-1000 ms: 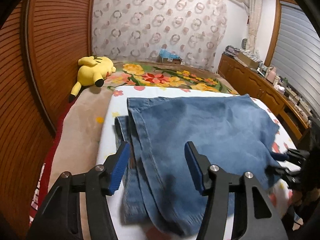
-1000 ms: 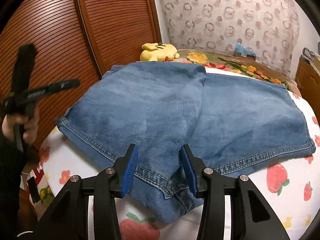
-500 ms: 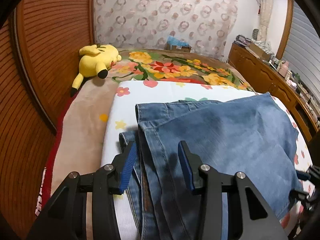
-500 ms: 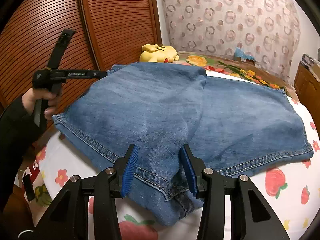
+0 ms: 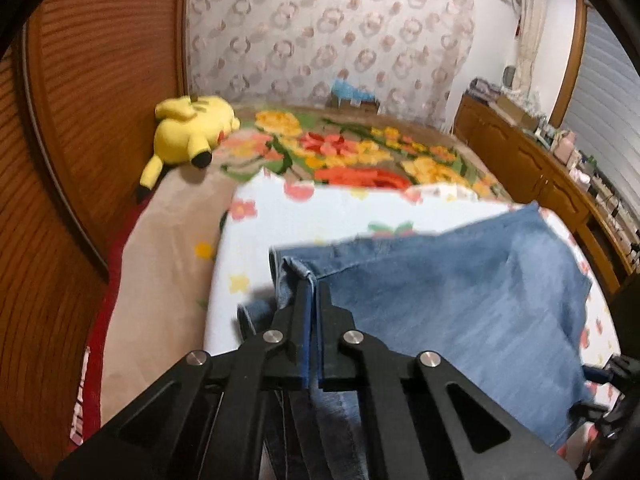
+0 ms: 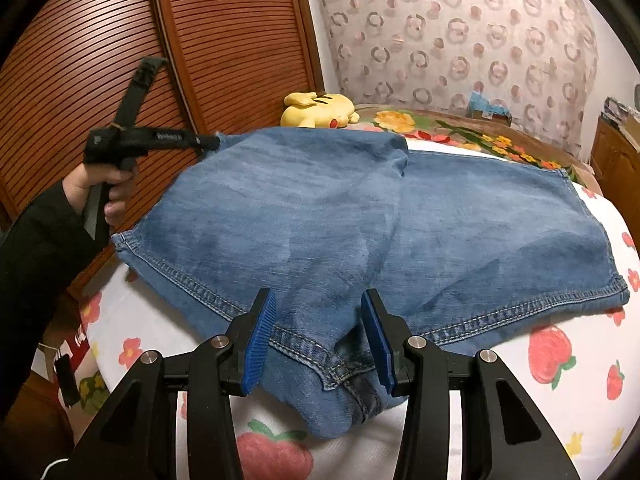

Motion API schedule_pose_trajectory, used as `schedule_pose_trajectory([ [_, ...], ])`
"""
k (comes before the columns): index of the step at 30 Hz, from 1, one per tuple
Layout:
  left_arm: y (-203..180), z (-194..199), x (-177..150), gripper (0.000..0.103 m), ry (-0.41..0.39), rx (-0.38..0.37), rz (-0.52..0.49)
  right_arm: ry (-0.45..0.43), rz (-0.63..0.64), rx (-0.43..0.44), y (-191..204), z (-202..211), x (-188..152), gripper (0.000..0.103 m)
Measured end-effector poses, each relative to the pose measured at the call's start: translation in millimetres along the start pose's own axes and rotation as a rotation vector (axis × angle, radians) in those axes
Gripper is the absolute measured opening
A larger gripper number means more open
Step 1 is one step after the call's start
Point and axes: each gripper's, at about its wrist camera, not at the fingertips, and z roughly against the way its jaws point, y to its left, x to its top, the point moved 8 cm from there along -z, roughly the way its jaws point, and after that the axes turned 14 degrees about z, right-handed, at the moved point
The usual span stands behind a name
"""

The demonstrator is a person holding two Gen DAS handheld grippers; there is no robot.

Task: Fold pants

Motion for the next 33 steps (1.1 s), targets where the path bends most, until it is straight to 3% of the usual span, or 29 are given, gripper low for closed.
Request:
schedule_pose_trajectory([
  [8, 5.1, 10.2, 36.3, 0.003, -0.054, 0.002, 0.016, -0.011, -0.004, -0.028, -5.1, 6.2, 0.8, 0.046],
  [11, 13.8, -0.5, 30.5, 0.003, -0.009, 0.016, 0.036, -0.01, -0.02, -0.031, -7.4, 7.9, 0.6, 0.046],
  [15, 18.1, 1.2, 16.3, 0.004, -0.005, 0.038, 0.027, -0.02, -0.018, -0.047, -8.0, 12.6, 2.0, 0.046],
  [18, 17.6, 3.4, 6.6, 0.013, -0.005, 0.057, 0.008, -0.026, -0.024, -0.051, -7.1, 14.6, 2.4, 0.046],
  [21, 10.7, 6.7, -2.5, 0.03, -0.007, 0.048, -0.03, -0.025, -0.028, -0.056, -7.1, 13.6, 1.4, 0.046],
  [25, -1.3, 13.0, -12.8, 0.064, -0.027, 0.033, -0.077, -0.015, -0.026, -0.061, -4.7, 10.6, -3.2, 0.046],
  [27, -11.1, 15.6, -20.7, 0.068, -0.015, 0.014, -0.101, -0.011, -0.026, -0.062, -6.9, 11.6, -1.9, 0.046],
  [33, -47.3, 27.6, -41.0, 0.068, -0.016, -0.017, -0.145, -0.007, -0.031, -0.072, -11.1, 14.7, -5.3, 0.046],
])
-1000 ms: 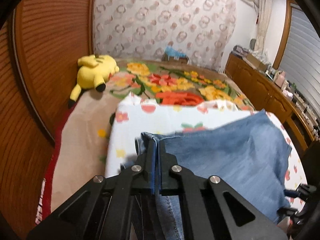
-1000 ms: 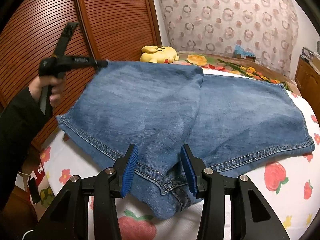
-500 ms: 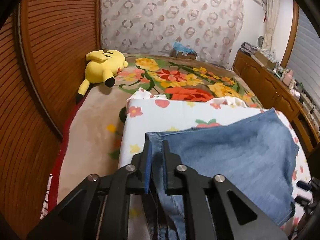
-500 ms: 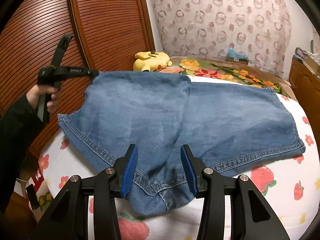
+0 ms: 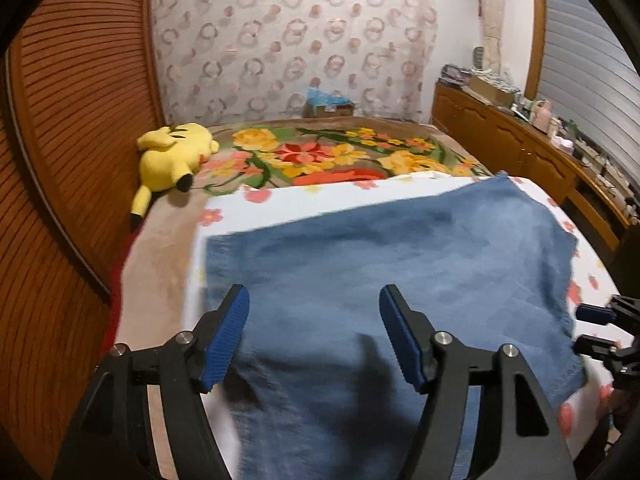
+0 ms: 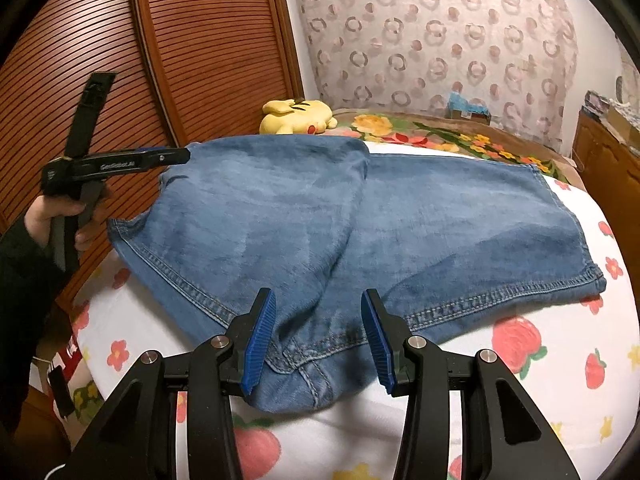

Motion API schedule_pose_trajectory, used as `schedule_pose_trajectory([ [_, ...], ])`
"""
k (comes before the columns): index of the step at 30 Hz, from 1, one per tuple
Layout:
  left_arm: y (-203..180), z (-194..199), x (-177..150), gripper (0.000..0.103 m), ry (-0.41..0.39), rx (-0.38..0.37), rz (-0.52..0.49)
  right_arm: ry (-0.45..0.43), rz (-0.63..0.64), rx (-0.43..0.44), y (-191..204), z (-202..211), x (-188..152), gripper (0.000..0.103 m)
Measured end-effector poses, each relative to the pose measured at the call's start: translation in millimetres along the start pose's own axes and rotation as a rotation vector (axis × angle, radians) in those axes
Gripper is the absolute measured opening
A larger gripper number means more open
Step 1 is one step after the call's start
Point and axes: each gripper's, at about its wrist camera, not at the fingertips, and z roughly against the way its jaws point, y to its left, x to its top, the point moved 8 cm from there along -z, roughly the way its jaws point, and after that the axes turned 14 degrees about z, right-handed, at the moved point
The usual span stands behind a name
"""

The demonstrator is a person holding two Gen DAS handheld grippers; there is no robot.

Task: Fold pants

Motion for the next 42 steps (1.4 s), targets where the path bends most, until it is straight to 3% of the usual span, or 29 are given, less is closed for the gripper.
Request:
schedule_pose_trajectory([
  [9, -72.8, 6.0, -33.0, 0.068, 0.023, -0.114, -0.05, 0.013, -0.033, -0.046, -19.5, 7.3, -10.0, 0.046],
  [12, -89.0, 5.1, -50.5, 0.068, 0.009, -0.071, -0.107, 0.014, -0.051, -0.069, -30.1, 12.4, -13.2, 0.046],
  [18, -113.3, -1.3, -76.5, 0.068, 0.026, -0.072, -0.164, 0.019, -0.067, -0.125, -42.1, 18.8, -16.3, 0.046],
  [34, -114.2, -8.4, -93.1, 0.069, 0.034, -0.109, -0.103, 0.074, -0.061, -0.214, -84.5, 0.2, -6.4, 0.046],
  [36, -114.4, -9.4, -94.2, 0.069, 0.038, -0.109, -0.102, 0.088, -0.051, -0.227, -91.0, -4.2, -5.6, 0.052],
  [42, -115.7, -11.3, -96.8, 0.069, 0.046, -0.109, -0.099, 0.126, -0.073, -0.276, -119.1, -17.4, 0.2, 0.053],
])
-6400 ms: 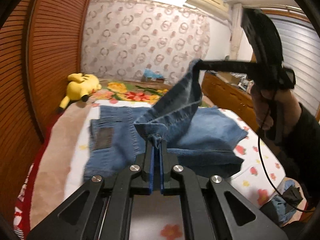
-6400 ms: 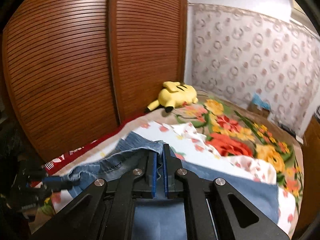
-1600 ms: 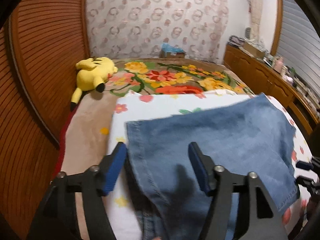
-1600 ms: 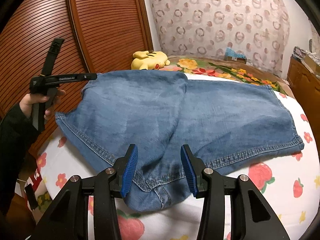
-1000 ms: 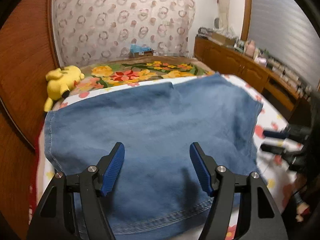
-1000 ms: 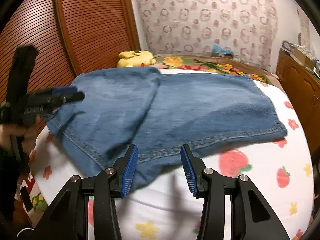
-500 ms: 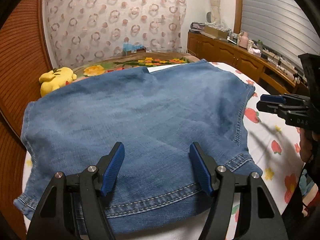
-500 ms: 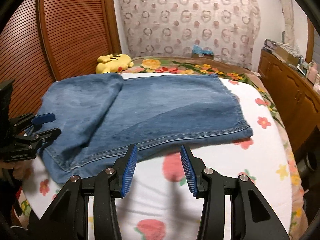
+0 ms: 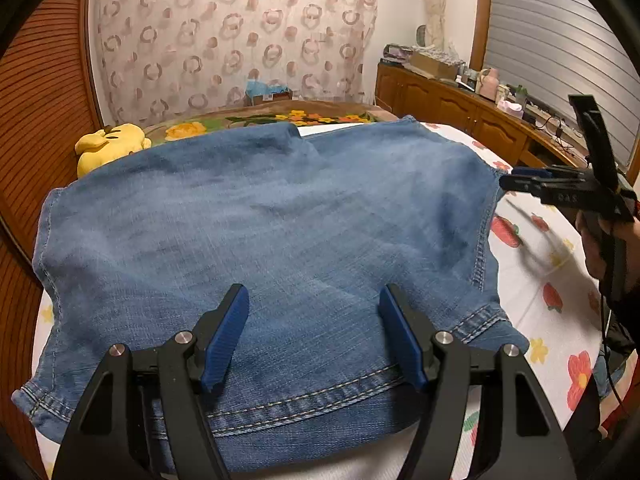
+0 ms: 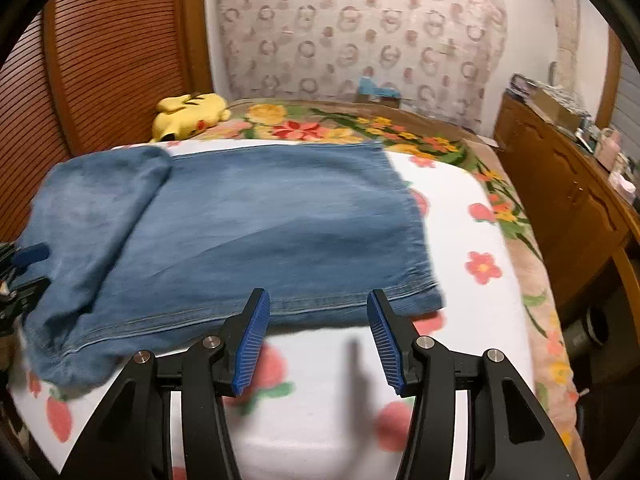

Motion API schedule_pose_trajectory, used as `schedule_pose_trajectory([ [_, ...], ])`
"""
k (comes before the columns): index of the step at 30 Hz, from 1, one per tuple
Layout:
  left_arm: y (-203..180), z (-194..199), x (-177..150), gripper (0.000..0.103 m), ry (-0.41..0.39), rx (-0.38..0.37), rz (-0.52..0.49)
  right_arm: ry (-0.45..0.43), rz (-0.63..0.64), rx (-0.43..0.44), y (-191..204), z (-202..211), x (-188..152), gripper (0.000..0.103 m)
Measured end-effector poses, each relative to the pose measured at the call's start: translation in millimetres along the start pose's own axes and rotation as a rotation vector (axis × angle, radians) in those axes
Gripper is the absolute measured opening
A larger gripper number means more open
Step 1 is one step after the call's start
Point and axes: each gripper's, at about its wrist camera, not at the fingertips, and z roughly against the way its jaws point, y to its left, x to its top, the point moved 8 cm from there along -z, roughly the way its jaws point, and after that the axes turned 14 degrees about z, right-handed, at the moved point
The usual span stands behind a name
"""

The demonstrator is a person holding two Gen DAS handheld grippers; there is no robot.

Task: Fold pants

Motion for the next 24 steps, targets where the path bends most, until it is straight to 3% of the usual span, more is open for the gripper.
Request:
schedule_pose_trajectory([
  [7, 1.5, -2.1, 0.5, 0.069, 0.011, 0.002, 0.001, 0.041, -0.078, -0.033, -20.3, -18.0, 1.3, 0.053],
  [18, 3.2, -8.2, 1.5, 0.07, 0.036, 0.013, -0.002, 0.07, -0.15, 0.004, -25.2, -28.1, 2.1, 0.053],
  [19, 3.0, -8.3, 1.4, 0.07, 0.036, 0.012, -0.002, 0.067, -0.15, 0.009, -26.2, -28.3, 2.2, 0.048],
  [21, 2.8, -8.4, 1.5, 0.07, 0.035, 0.012, -0.002, 0.063, -0.14, 0.036, -25.1, -26.6, 0.8, 0.026],
  [24, 4.1, -6.5, 2.4, 0.07, 0.024, 0.0, 0.005, 0.048, -0.149, 0.089, -25.7, -23.7, -0.4, 0.018],
])
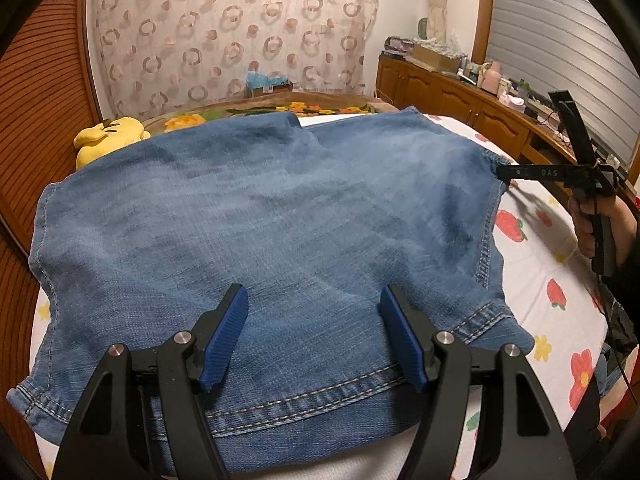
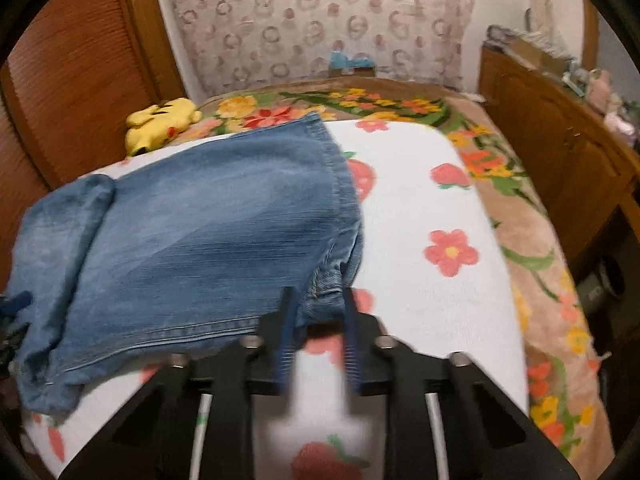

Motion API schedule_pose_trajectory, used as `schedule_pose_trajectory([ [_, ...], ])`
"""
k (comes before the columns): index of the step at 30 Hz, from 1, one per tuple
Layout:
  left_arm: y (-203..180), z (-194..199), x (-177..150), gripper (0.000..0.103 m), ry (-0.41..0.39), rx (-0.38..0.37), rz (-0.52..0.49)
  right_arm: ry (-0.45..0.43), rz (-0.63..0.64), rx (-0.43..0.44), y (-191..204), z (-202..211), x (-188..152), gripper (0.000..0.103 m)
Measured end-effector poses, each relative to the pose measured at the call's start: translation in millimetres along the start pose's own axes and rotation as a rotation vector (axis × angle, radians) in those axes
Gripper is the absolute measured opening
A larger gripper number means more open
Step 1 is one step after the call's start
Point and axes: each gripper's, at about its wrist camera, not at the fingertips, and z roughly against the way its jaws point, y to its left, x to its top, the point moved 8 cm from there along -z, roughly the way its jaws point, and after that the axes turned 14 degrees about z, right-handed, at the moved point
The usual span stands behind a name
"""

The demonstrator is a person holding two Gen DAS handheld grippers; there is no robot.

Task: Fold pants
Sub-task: 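Grasp the leg hem with the right gripper and fold it over the stack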

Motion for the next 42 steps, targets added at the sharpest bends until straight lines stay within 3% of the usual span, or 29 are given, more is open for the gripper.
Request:
schedule_pose_trajectory([
  [4, 4.9, 12.5, 4.9, 0.07, -0.033, -0.025, 0.035, -0.032, -0.002, 0.017, 0.4, 12.8, 6.6, 0.017],
  [10, 27.5, 42.3, 14.2, 0.07, -0.087, 0.014, 0.06, -0.134, 0.045, 0.044, 17.4, 55.1, 33.5, 0.017],
  [18, 90.7, 66.7, -1.6, 0.07, -0.083, 0.142, 0.105, -0.231, 0.131, 0.081, 52.8, 92.1, 48.1, 0.017],
  [26, 145.2, 72.7, -17.6, 0.07, -0.077, 0.228, 0.194, -0.223, 0.167, 0.129, 65.7, 80.1, 36.6, 0.017],
  [37, 158.8, 79.8, -26.0, 0.067, -0.094, 0.189, 0.226, -0.241, 0.21, 0.192, 78.7, 85.2, 63.4, 0.017],
  [42, 161.4, 89.4, -24.7, 0.067, -0.109, 0.187, 0.244, -0.276, 0.258, 0.265, 106.3, 95.9, 75.8, 0.017],
])
